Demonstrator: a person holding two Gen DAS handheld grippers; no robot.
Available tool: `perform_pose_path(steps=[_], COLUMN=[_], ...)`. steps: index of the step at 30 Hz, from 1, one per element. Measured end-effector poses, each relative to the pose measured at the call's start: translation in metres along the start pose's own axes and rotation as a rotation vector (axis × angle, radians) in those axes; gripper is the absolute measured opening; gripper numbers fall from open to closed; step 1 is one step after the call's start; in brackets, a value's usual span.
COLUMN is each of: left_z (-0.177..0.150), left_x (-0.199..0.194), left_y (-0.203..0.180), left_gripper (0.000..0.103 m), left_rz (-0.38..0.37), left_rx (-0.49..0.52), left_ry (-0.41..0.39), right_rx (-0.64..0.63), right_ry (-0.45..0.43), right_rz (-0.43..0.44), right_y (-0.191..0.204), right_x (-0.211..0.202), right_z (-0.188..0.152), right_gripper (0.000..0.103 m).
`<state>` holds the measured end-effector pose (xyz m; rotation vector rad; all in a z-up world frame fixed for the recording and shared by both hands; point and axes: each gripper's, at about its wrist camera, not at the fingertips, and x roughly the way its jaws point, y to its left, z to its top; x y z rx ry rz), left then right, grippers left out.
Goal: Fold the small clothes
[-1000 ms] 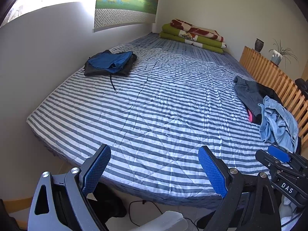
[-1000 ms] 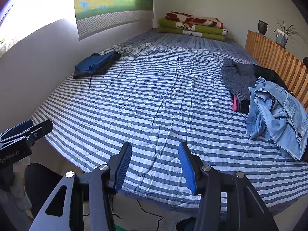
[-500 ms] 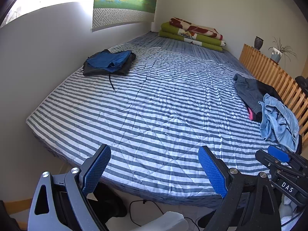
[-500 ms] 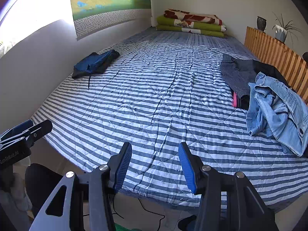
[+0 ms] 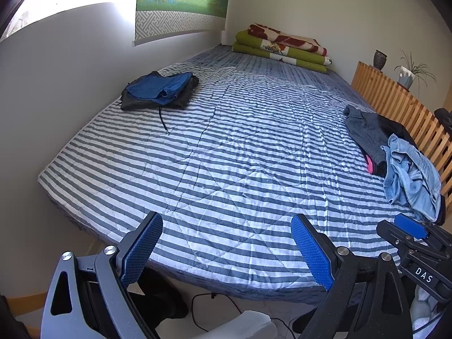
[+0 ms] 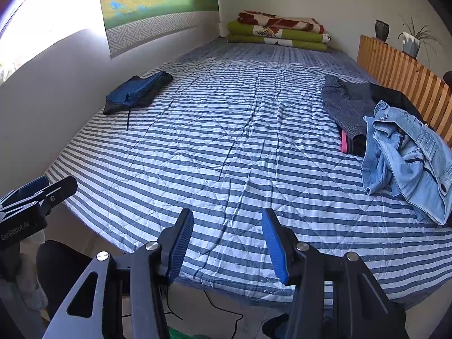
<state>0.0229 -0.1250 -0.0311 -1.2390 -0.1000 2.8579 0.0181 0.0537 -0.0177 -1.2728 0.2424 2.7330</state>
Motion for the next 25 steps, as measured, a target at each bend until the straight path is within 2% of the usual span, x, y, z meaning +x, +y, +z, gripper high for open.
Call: perform_pose_path(steps=[25], left_z=[-0.001], left_x=[0.012], left_y=[0.002], left_gripper=[0.096], left_rz=[0.002], left_rx=[0.005], left_ry=[0.021], right_rx=[0.003], right_ry=[0.021], right_rz=[0.003], right_y=[-0.003], right_x=[0.009], right_z=[-0.005], right_gripper=[0.047])
